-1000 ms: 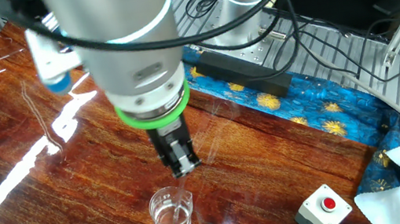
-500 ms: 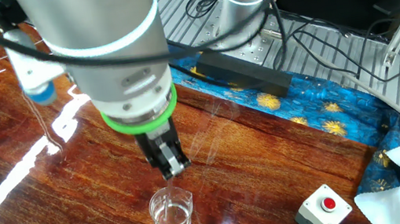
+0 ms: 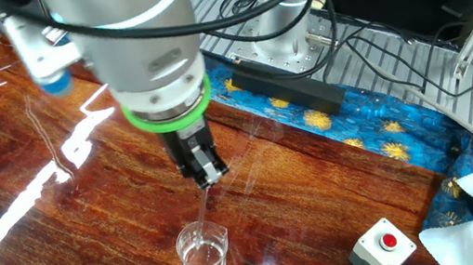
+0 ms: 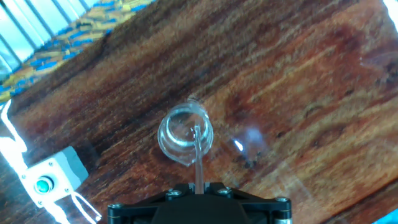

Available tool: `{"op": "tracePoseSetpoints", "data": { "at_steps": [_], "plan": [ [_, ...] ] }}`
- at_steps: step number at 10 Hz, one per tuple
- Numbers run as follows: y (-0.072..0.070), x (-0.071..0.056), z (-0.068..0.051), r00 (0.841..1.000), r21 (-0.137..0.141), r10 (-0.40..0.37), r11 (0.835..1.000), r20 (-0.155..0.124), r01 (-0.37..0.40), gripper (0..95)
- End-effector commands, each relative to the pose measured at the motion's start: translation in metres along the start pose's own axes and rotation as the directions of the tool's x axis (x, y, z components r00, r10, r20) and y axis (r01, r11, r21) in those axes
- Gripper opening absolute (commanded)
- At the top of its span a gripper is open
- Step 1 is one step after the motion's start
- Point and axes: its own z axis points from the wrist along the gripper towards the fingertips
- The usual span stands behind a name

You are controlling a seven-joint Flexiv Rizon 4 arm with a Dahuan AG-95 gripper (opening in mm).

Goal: Stir the beaker with a glass rod

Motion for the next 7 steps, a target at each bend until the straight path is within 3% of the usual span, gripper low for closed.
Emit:
{"op": "tracePoseSetpoints", "data": {
  "at_steps": [1,4,7],
  "plan": [
    [0.001,0.011,0.005,1.000,-0.009,0.026,1.000,-0.002,-0.026,0.0],
    [0.010,0.026,0.013,0.997,-0.024,0.077,0.997,-0.008,-0.077,0.0],
    [0.031,0.018,0.021,0.992,-0.033,0.125,0.992,0.006,-0.125,0.0]
  ]
}}
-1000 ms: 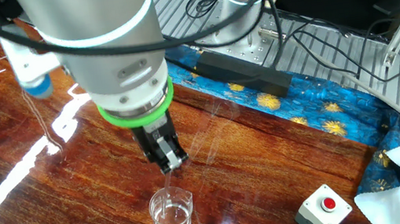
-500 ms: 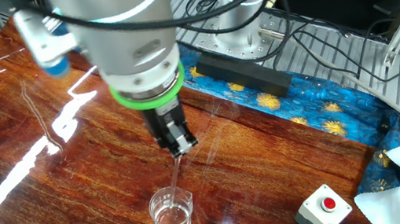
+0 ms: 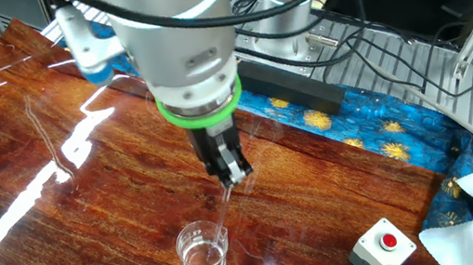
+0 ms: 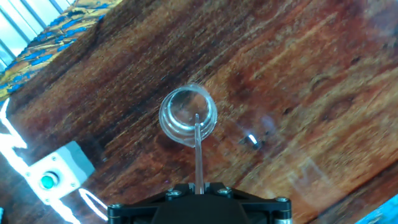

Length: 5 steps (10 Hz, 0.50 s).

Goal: Stir the beaker with a glass rod

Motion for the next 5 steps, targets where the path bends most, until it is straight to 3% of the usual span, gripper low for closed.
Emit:
{"op": "tracePoseSetpoints", "data": {
  "at_steps": [1,3,5],
  "plan": [
    [0.013,-0.011,0.004,1.000,-0.002,0.017,1.000,0.003,-0.017,0.0],
    [0.021,-0.026,-0.002,1.000,0.007,0.014,1.000,-0.014,-0.014,0.0],
    [0.019,-0.038,-0.007,1.000,0.023,-0.021,1.000,-0.009,0.021,0.0]
  ]
}}
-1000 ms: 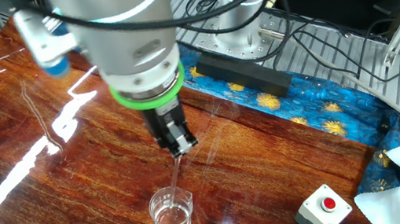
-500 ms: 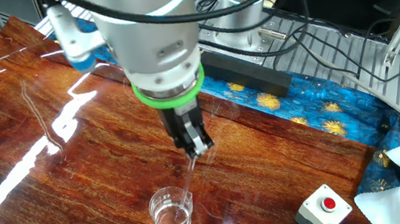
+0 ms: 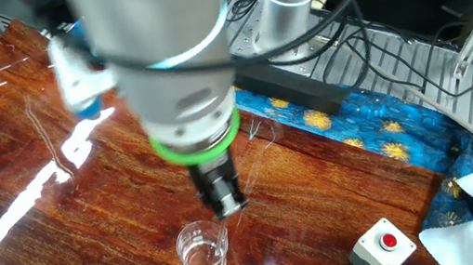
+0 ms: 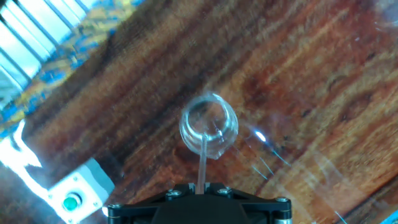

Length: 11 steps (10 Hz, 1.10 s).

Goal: Stir the beaker with a glass rod

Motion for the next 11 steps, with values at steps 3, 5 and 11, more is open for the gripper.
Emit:
{"op": "tracePoseSetpoints", "data": {
  "at_steps": [3,5,11],
  "plan": [
    [-0.009,-0.010,0.000,0.997,0.021,-0.069,0.997,0.033,0.068,0.0],
    [-0.020,-0.015,-0.003,0.994,0.022,-0.108,0.994,0.032,0.107,0.0],
    [-0.038,-0.001,-0.013,0.994,0.017,-0.111,0.994,0.013,0.111,0.0]
  ]
}}
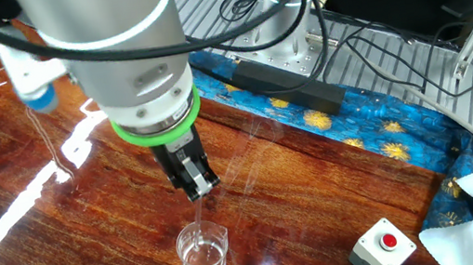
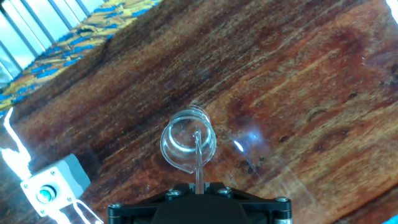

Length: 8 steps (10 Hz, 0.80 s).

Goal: Stir the beaker with a glass rod

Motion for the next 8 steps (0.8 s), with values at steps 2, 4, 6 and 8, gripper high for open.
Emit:
{"op": "tracePoseSetpoints", "data": {
  "at_steps": [2,4,6,8],
  "plan": [
    [-0.002,0.012,0.006,1.000,-0.009,0.013,1.000,0.012,-0.013,0.0],
    [-0.003,0.017,0.007,1.000,-0.013,0.013,1.000,0.015,-0.013,0.0],
    [-0.004,0.019,0.005,1.000,-0.014,0.010,1.000,0.015,-0.010,0.0],
    [-0.002,0.023,0.004,1.000,-0.015,0.018,1.000,0.012,-0.018,0.0]
  ]
}}
